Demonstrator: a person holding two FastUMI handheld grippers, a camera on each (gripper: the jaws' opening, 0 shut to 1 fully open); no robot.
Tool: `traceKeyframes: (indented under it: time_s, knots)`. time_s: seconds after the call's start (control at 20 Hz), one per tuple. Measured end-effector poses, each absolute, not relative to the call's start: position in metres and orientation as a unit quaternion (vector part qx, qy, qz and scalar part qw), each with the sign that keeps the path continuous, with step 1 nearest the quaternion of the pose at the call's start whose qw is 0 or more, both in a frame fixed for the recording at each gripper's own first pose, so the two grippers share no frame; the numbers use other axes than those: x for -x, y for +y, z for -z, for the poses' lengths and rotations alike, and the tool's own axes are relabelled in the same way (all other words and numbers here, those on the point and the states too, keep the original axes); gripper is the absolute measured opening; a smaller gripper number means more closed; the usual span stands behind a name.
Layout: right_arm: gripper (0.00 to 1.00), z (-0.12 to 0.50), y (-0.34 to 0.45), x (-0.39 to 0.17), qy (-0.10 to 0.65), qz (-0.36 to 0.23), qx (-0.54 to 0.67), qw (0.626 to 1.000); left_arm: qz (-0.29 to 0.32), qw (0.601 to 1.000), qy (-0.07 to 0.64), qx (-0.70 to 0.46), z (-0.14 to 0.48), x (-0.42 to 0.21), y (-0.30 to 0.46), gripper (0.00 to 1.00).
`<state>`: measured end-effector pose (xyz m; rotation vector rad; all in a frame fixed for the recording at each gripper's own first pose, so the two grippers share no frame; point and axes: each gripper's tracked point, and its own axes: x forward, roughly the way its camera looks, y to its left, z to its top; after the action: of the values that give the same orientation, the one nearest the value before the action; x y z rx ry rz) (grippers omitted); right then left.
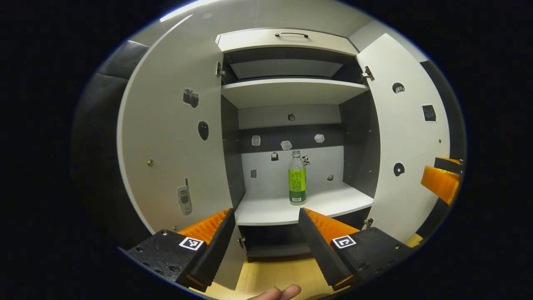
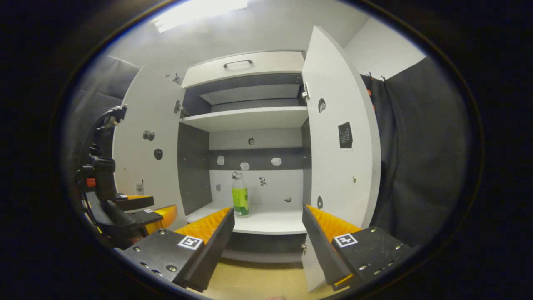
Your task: Grasp the bottle in the cabinet with the left hand and place it on the coaster, then close the right door with the right hand and the left door with the left hand.
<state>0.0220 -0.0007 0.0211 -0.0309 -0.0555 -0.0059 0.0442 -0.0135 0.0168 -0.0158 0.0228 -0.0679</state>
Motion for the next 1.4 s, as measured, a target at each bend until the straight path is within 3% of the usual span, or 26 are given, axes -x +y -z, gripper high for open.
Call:
traceKeyframes:
  time_s: [0.6,1.4]
  knots:
    - [0.98,-0.032,0.001,-0.021,-0.038,0.008,0.041,0.998,0.046,0.998,0.018,0.026,0.010,-0.158,-0.037,0.97]
    - [0.98,-0.017,-0.015,-0.036,-0.001,0.035,0.059,0.998,0.051,0.997,0.016,0.051,0.002,-0.299,-0.091,0.97]
